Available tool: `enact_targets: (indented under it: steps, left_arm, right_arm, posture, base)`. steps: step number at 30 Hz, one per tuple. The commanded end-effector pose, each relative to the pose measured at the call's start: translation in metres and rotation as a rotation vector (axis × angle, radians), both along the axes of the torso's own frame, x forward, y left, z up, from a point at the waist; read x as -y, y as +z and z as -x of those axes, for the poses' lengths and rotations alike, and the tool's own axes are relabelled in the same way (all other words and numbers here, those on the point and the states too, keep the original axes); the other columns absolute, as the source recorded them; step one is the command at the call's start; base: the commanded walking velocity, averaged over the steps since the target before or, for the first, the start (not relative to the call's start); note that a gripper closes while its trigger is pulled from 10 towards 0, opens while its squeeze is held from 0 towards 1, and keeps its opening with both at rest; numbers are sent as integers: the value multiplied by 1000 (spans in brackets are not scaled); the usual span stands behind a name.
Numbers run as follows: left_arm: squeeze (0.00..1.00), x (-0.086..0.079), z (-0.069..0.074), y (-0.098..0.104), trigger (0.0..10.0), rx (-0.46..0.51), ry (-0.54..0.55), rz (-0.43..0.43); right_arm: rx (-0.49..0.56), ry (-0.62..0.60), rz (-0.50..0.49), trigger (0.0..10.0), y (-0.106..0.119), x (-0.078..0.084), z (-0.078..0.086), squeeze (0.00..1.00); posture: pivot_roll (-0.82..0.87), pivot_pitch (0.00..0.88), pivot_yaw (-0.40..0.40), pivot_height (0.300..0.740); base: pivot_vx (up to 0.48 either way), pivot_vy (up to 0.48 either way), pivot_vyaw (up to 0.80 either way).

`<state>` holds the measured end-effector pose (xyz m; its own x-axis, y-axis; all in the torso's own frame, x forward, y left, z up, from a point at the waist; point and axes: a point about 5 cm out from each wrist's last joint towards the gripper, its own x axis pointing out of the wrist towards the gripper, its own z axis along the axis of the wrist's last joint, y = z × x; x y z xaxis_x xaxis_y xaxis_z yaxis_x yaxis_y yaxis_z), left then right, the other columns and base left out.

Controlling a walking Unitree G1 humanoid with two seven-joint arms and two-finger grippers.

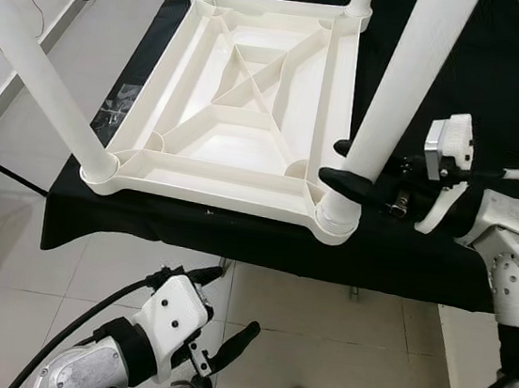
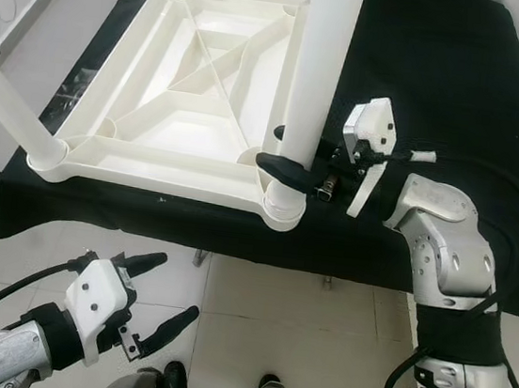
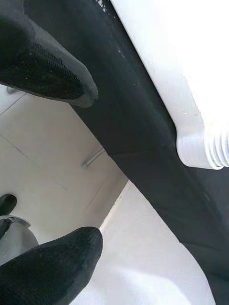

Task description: Building children table

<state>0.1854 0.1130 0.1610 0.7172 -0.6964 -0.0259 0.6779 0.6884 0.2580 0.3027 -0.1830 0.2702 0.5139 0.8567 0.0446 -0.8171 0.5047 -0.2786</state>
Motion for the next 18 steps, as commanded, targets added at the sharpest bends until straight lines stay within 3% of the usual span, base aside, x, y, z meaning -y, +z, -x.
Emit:
enact_targets:
  steps: [1,2,3,4,5,6,8,10,17,18]
  left_arm:
    - [0,1,4,-5,10000,-22,-3,-6]
    - [0,1,4,-5,10000,-22,-3,-6]
    - [0,0,5,-6,10000,-23,-4,-8]
    - [0,0,5,-5,10000,-23,-4,-8]
    - [0,0,5,-5,10000,-23,-4,-8]
    - [0,0,4,-5,10000,-24,-4,-8]
    - [0,0,4,-6,10000,-24,-5,-9]
    - [0,1,2,-6,10000,-24,-6,-7]
    - [0,2,2,-7,10000,-24,-6,1]
    - [0,2,2,-7,10000,-24,-3,3]
  right_arm:
    - [-169,-107,52,0,-41,-11,2,0]
    - [-169,-107,52,0,-41,-11,2,0]
    - [-212,-583,27,0,-68,-1,6,0]
    - [-245,-777,87,0,-91,-3,23,0]
    - [-245,-777,87,0,-91,-3,23,0]
    - [-223,-926,124,0,-102,-3,36,0]
    - [-232,-995,113,0,-107,-8,43,0]
    - [-243,-973,46,0,-102,-22,38,0]
    - [-242,-981,-13,0,-93,-28,28,0]
    - [-244,-997,-19,5294,-90,-32,28,0]
  posture:
    - [20,291,10,740]
    - [20,291,10,740]
    - [13,290,12,740]
    - [16,290,11,740]
    - [16,290,11,740]
    - [24,292,18,740]
    - [9,282,26,740]
    - [13,276,25,740]
    - [1,274,20,740]
    - [2,274,18,740]
  base:
    - [0,0,0]
    - [0,0,0]
    - [0,0,0]
    - [0,0,0]
    - [0,0,0]
    - [0,0,0]
    - [0,0,0]
    - [0,0,0]
    - [0,0,0]
    - [0,0,0]
